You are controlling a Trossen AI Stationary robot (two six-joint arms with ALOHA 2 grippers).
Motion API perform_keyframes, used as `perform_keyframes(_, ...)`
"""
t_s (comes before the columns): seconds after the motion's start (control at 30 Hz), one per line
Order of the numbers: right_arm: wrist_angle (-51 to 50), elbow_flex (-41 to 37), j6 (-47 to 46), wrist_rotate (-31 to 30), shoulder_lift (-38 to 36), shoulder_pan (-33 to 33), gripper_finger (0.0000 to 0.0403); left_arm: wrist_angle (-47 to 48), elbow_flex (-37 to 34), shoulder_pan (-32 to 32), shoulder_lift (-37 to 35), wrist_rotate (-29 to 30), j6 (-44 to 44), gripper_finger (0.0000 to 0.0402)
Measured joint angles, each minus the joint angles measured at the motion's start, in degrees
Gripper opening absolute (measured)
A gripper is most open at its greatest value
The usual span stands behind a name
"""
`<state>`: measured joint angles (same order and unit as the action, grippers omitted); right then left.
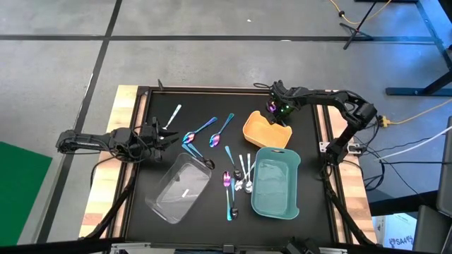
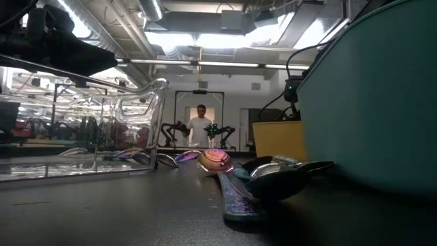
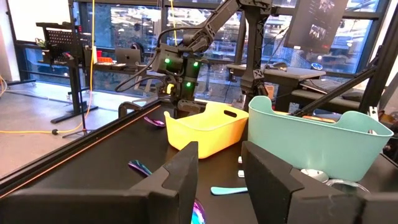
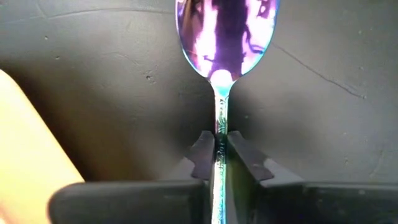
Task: Sort silverware by color (type)
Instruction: Put the violet spoon into the yellow bin
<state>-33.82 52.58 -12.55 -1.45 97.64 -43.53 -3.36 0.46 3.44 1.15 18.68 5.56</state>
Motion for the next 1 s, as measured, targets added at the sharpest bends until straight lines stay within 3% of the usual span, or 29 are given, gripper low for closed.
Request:
perform_keyframes(0.5, -0.11, 0.0, 0.22, -0.05, -0.09, 0.0, 0.0002, 0.0, 0.0, 0.0, 0.0, 0.0, -0.02, 0.0118)
perform_keyframes(1.0, -1.04, -0.26, 2.59, -1.4, -5.19, -0.07, 0.0, 0.0, 0.01, 0.0, 0.0, 0.0, -0.02, 0.0118)
